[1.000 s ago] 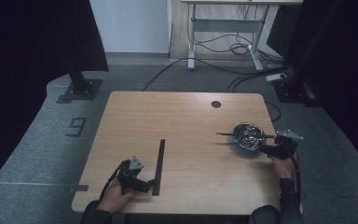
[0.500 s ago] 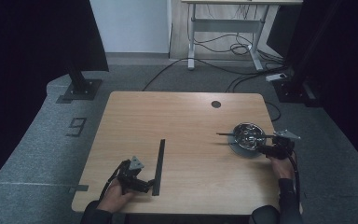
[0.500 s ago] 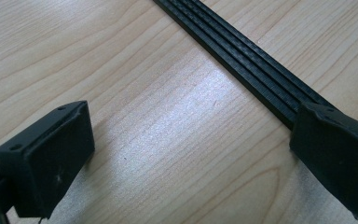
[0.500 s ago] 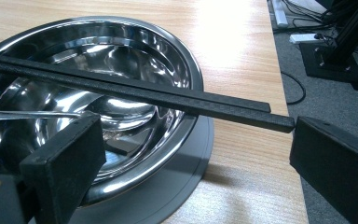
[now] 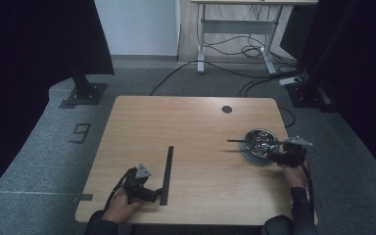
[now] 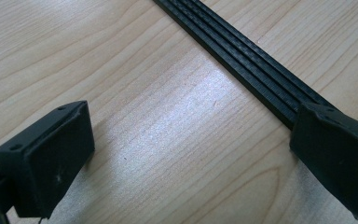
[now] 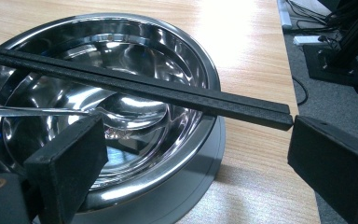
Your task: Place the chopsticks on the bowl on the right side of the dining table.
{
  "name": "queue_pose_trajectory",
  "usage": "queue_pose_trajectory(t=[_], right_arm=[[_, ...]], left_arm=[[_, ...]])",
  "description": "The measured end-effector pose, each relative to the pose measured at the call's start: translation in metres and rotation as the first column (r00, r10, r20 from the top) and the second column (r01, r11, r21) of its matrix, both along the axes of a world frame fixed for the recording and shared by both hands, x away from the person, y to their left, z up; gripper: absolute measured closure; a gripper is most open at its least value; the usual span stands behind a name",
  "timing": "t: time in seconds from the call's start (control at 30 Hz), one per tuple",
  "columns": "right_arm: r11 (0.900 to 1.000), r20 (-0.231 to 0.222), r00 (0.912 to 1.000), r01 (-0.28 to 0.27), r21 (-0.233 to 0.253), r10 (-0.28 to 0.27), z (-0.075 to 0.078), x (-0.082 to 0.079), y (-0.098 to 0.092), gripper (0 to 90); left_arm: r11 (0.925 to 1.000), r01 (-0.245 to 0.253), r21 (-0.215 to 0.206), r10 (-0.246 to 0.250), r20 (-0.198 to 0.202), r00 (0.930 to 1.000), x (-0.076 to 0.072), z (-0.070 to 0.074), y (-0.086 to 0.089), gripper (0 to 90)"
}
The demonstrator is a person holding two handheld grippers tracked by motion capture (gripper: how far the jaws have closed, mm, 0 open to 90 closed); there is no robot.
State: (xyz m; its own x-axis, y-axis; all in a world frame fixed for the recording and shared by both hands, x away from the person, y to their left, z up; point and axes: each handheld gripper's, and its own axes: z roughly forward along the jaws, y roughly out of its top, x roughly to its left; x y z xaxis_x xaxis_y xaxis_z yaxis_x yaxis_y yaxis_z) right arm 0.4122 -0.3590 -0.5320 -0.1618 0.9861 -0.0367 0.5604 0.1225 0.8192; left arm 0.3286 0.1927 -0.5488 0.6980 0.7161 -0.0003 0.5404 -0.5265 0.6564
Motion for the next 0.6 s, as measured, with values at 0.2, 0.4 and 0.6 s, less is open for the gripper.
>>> queue_pose_trajectory(t=[0.2,0.4,0.6], right_arm=[[1.000,0.000,1.0000,-0.001,-0.001,0.001,-0.0001,0.0002,0.0005,4.1],[1.000,-0.001,1.0000,-0.002,-0.001,0.002,-0.0001,0.0003,0.0008,4.4],[1.000,-0.003,1.0000,-0.002,-0.004,0.002,0.0001,0.0003,0.0012,4.5]], left_arm=[[1.0000,0.000,0.000,0.000,0.000,1.0000,0.0000,0.0000,0.0000,0.0],[1.0000,0.000,0.000,0.000,0.000,1.0000,0.0000,0.0000,0.0000,0.0],[1.0000,0.000,0.000,0.000,0.000,1.0000,0.0000,0.0000,0.0000,0.0]])
